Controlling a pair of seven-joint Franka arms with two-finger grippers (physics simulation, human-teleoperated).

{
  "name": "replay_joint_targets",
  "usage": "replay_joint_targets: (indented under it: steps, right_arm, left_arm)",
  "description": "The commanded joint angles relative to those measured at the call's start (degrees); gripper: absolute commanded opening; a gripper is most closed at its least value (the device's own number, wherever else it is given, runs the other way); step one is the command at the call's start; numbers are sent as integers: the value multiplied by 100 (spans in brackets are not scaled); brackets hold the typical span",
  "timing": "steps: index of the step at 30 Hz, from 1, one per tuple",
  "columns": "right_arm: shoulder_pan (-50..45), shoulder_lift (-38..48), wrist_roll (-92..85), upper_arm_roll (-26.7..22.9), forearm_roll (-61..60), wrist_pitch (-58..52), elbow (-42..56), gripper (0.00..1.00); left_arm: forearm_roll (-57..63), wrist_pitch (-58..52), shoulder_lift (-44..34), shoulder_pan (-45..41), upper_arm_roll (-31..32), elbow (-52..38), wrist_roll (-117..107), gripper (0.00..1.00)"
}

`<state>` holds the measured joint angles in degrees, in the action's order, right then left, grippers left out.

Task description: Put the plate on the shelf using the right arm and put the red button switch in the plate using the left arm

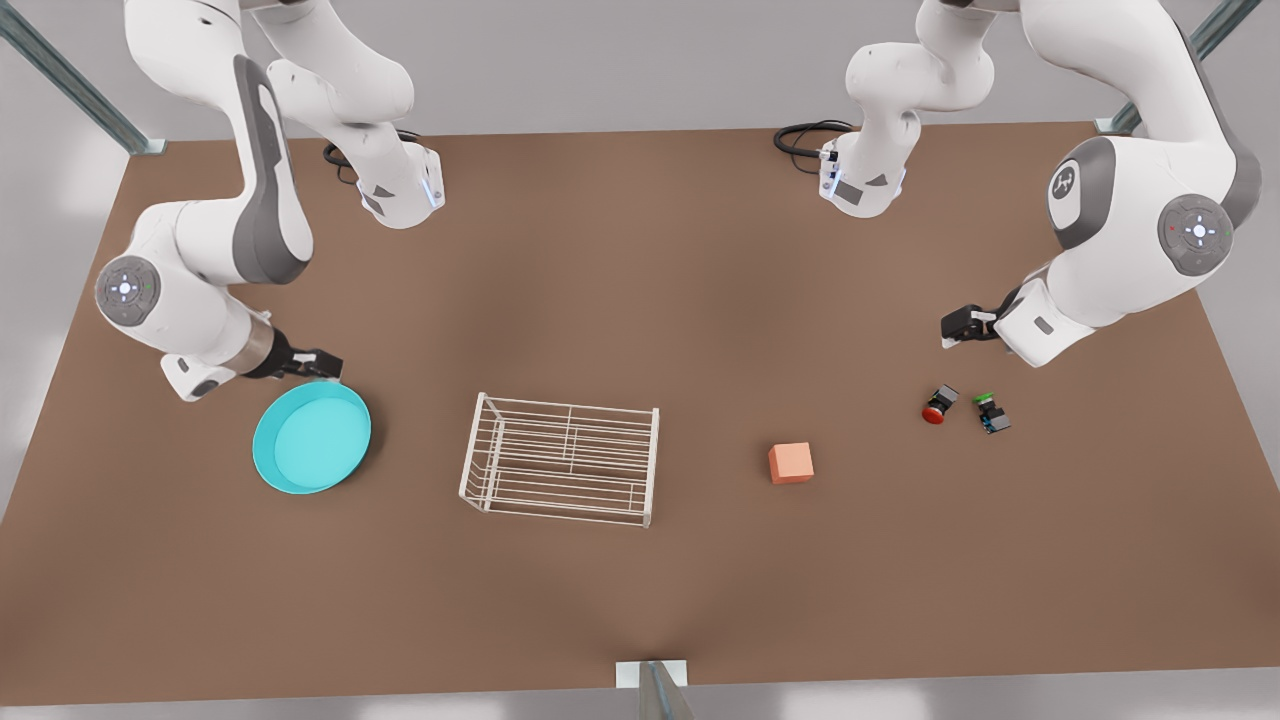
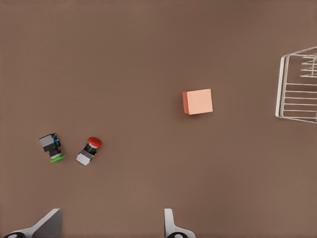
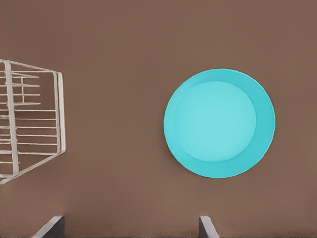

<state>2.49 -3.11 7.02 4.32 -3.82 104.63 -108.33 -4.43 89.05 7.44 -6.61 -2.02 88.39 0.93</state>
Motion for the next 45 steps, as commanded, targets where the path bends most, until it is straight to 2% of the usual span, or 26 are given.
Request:
replay_joint_targets:
  steps: [1,3,8,15,17,20,26,29,34,45]
  right_arm:
    - [200,3,204,-1,-58,-400,-4,100]
    - [235,-58,160,-36,-58,-391,-4,100]
    - [1034,-796,-1553,-54,-383,-119,-4,100]
    - [1711,-1684,-1571,-36,-576,57,128,100]
    - [1816,-1991,-2387,-36,-576,268,321,100]
    - [2344,-2290,-3540,465,-506,988,427,100]
    - [2607,-2660,-4234,491,-269,1252,550,99]
    - [3319,-2783,-4349,1133,417,1279,532,99]
    - [3390,-3046,-4823,1194,777,1437,576,99]
    - [3390,-3715,-4534,1177,558,1613,1139,95]
  left_arm:
    - [3,7,-6,2,0,-6,118,100]
    - [-15,-1,-6,2,26,-32,-75,100]
    - [-23,-186,170,-7,88,37,-102,100]
    - [38,-160,293,-77,62,-15,-84,100]
    - [47,-160,293,-86,70,-15,-102,100]
    - [47,-151,293,-77,62,-24,-84,100]
    - [47,-151,293,-77,62,-24,-84,100]
    - [144,-72,328,-104,70,-24,-102,100]
    - [205,-19,346,-112,79,-24,-102,100]
    - [346,104,381,-209,141,-32,276,100]
